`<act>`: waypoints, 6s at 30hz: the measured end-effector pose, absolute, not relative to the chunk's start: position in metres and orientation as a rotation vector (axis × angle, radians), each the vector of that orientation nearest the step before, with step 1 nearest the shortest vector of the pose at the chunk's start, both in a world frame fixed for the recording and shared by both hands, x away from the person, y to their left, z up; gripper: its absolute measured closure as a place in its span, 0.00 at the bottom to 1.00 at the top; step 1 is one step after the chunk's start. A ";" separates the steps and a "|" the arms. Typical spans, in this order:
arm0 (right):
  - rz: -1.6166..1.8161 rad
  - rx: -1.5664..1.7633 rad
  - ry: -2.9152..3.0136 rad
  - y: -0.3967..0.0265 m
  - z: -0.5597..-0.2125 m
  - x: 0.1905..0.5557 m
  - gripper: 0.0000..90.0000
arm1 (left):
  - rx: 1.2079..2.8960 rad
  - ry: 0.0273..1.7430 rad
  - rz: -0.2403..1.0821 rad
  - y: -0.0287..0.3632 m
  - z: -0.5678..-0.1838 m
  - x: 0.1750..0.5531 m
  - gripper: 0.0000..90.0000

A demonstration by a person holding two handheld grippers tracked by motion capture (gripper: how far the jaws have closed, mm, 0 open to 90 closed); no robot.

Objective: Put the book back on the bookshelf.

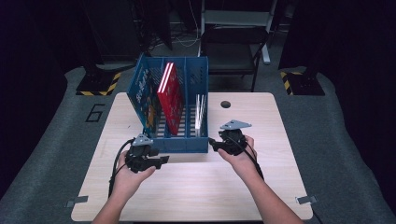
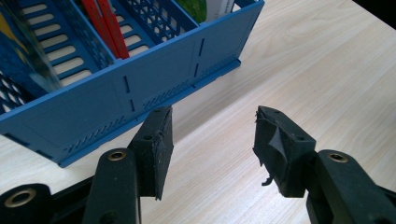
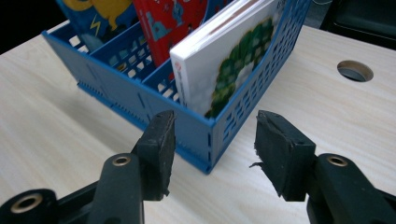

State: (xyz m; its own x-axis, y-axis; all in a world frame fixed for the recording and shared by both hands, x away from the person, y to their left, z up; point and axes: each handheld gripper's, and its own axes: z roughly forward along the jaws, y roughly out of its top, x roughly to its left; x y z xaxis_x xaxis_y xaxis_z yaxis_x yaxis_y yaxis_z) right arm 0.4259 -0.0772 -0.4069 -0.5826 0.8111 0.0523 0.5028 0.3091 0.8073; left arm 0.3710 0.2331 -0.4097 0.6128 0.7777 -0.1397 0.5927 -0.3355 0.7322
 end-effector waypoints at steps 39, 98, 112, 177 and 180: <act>1.008 1.321 2.181 -0.012 -0.391 0.498 0.52 | 2.025 1.088 0.311 0.241 -0.406 0.371 0.52; 0.731 1.501 2.092 0.023 -0.394 0.525 0.85 | 2.026 1.093 0.305 0.244 -0.407 0.371 0.52; 0.794 1.601 2.031 0.017 -0.390 0.536 0.85 | 2.009 1.102 0.307 0.246 -0.406 0.371 0.52; 0.949 1.764 1.907 0.041 -0.399 0.567 0.82 | 2.008 1.110 0.311 0.251 -0.406 0.370 0.52; 0.973 1.766 1.923 0.040 -0.399 0.567 0.81 | 2.009 1.112 0.314 0.252 -0.406 0.369 0.52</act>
